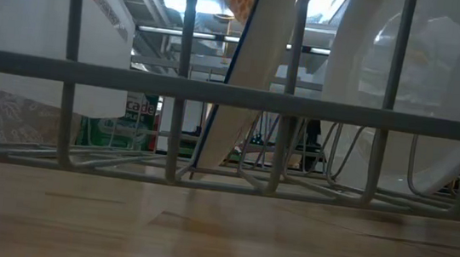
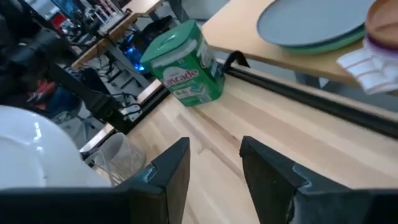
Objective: Sort dishes
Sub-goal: Put the orange plate in the dish rack
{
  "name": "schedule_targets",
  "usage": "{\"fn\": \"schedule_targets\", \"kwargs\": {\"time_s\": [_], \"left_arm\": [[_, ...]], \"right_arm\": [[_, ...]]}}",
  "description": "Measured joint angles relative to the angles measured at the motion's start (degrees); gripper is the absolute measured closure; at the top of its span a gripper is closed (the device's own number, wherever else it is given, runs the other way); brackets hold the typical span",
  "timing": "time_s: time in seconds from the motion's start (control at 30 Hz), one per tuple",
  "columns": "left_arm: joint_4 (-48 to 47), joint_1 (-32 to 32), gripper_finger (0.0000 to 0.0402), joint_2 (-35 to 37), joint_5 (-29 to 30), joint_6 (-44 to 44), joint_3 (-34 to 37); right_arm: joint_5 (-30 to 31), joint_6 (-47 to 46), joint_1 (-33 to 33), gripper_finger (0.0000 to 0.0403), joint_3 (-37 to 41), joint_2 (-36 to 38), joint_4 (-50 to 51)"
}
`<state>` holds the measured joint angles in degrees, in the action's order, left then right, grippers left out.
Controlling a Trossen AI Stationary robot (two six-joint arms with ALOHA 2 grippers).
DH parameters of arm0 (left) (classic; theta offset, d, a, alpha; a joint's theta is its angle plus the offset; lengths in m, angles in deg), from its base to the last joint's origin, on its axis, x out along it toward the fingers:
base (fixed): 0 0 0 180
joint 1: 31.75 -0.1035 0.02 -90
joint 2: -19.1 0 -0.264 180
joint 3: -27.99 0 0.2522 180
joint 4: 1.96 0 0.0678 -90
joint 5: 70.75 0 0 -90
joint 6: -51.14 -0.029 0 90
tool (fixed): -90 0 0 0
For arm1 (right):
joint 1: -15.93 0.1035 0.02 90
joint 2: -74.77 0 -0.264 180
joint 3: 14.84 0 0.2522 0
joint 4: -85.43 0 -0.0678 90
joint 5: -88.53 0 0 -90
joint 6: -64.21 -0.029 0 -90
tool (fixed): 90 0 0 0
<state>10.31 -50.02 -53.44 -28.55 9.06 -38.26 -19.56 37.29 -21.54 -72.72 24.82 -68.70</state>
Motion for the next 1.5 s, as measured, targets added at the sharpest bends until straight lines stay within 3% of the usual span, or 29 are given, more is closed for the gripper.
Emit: {"fn": "schedule_targets", "kwargs": {"time_s": [0.43, 0.87, 1.5], "left_arm": [[2.77, 6.1, 0.0402, -6.52, -1.44, -4.14, -0.15], [-1.83, 7.96, 0.0402, -18.13, -6.83, -1.28, -9.41], [-4.5, 11.07, 0.0402, -22.69, -6.68, -2.18, -9.68]], "right_arm": [[-0.76, -2.89, 0.0, 0.0256, 9.39, -0.57, -14.91], [-1.76, -2.61, 0.0, 0.0256, 9.42, -0.57, -15.51], [-2.12, -1.12, 0.0, 0.0256, 9.42, -0.61, -15.18]]}}
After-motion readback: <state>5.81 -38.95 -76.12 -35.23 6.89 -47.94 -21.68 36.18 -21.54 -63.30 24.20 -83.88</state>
